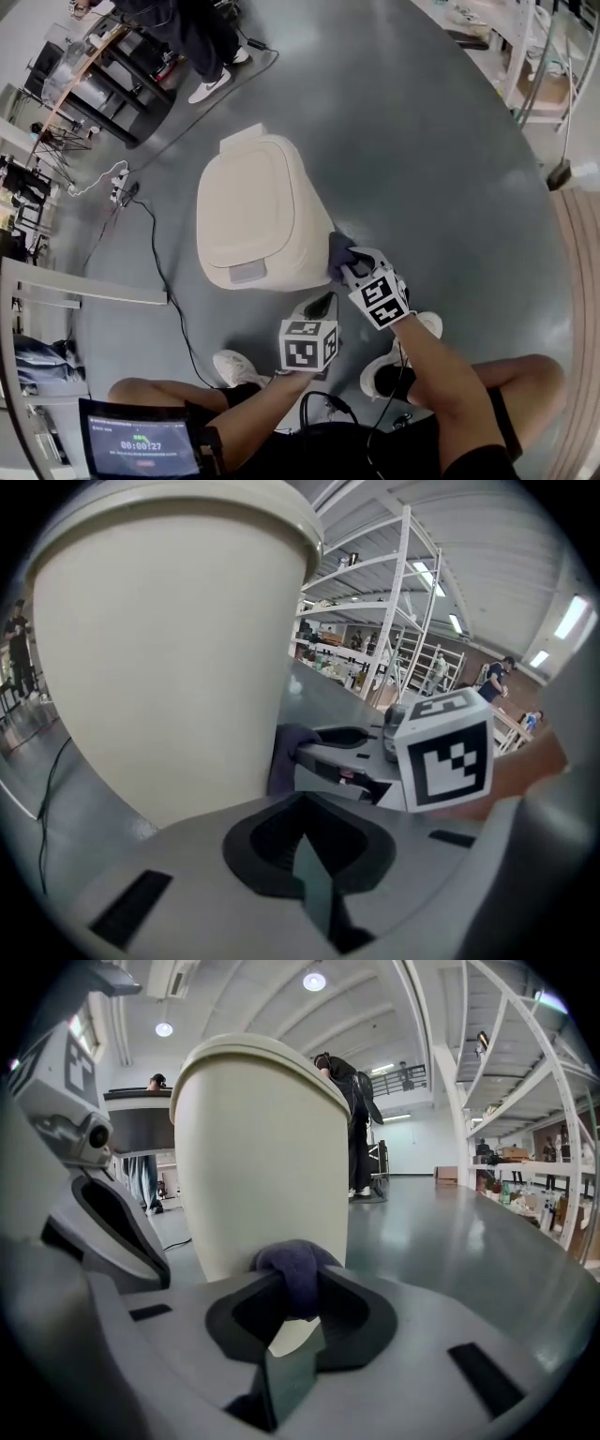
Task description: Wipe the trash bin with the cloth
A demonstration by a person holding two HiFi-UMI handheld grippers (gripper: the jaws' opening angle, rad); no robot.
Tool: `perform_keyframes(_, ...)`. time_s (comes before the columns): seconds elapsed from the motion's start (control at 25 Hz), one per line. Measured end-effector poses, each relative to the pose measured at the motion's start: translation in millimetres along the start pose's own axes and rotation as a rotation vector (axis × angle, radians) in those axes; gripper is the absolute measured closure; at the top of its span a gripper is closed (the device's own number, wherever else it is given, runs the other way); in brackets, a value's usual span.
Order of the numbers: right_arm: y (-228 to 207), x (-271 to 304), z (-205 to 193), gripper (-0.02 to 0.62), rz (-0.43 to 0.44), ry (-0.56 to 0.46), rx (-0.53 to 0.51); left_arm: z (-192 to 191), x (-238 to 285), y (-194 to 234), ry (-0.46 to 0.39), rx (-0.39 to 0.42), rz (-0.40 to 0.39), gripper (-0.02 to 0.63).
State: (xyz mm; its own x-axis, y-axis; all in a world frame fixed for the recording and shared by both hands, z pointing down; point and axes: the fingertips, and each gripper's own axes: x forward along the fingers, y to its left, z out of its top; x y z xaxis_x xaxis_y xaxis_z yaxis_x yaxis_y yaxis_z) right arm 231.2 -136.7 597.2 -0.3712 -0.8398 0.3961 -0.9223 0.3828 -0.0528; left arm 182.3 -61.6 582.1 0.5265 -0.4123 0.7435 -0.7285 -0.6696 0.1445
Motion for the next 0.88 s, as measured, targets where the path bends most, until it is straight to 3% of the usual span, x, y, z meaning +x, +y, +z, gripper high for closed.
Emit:
perform_keyframes(0.12, -2.2, 7.4, -10.6, 0.529, 0.006, -0.002, 0.017, -7.4, -1.8, 3.0, 0.015, 0.0, 0.009, 0.609)
perform_keyframes(0.28, -5.1, 19.4, -27.1, 0.529, 0.01, 0.026, 0.017, -14.0, -3.6, 10.5, 0.016, -0.063, 0.027, 0.609)
perform_keyframes(0.52, -8.9, 28.1, -38.0, 0.529, 0.038, 0.011, 0.02, -2.0, -1.1, 28.6, -0.055, -0.06, 0.067, 0.609)
perform_keyframes(0.68, -16.6, 19.1, -16.9, 0.529, 0.034, -0.067, 0.017, 2.2, -0.3, 36.8, -0.078, -0.104, 0.081, 0.609)
perform_keyframes(0.88, -32.5, -2.7, 49.3, 0.529, 0.065, -0.208, -0.005, 29.9, -15.5, 12.7, -0.139, -0.112, 0.061, 0.609)
